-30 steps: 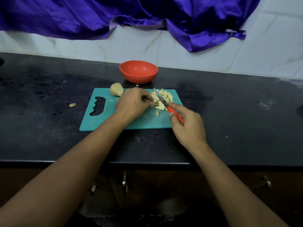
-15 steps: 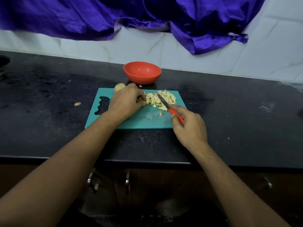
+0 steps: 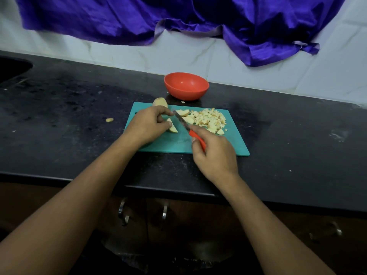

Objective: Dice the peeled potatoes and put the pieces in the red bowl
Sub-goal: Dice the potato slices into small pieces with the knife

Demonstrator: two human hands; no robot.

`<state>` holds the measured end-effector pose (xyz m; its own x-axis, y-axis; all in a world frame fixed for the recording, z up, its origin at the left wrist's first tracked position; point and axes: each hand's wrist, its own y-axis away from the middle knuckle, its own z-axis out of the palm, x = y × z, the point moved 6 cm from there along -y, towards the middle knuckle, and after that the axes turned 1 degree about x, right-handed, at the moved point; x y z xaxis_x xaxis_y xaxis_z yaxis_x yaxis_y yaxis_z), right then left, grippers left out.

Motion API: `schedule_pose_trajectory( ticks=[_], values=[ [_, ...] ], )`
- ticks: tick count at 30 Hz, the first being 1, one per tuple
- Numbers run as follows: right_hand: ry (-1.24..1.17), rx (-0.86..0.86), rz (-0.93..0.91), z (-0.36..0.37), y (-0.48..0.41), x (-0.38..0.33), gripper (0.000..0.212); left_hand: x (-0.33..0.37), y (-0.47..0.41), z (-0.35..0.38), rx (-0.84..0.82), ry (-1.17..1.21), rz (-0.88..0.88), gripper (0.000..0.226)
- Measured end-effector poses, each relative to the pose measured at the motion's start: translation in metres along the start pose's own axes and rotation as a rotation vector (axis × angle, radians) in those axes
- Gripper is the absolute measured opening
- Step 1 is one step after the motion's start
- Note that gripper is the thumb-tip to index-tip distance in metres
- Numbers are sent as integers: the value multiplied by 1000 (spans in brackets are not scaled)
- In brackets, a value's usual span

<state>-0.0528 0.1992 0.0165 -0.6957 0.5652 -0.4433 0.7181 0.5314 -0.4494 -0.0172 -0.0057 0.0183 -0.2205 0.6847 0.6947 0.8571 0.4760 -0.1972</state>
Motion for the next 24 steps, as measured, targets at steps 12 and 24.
schedule_pose_trajectory(
  ticks=[12,24],
  values=[
    [52,7,21,-1,2,0,41,-4,15,-3,65,-165,82,19],
    [68,-40,-10,2,8,-6,42,-11,15,-2,53,-52,58,12]
  ],
)
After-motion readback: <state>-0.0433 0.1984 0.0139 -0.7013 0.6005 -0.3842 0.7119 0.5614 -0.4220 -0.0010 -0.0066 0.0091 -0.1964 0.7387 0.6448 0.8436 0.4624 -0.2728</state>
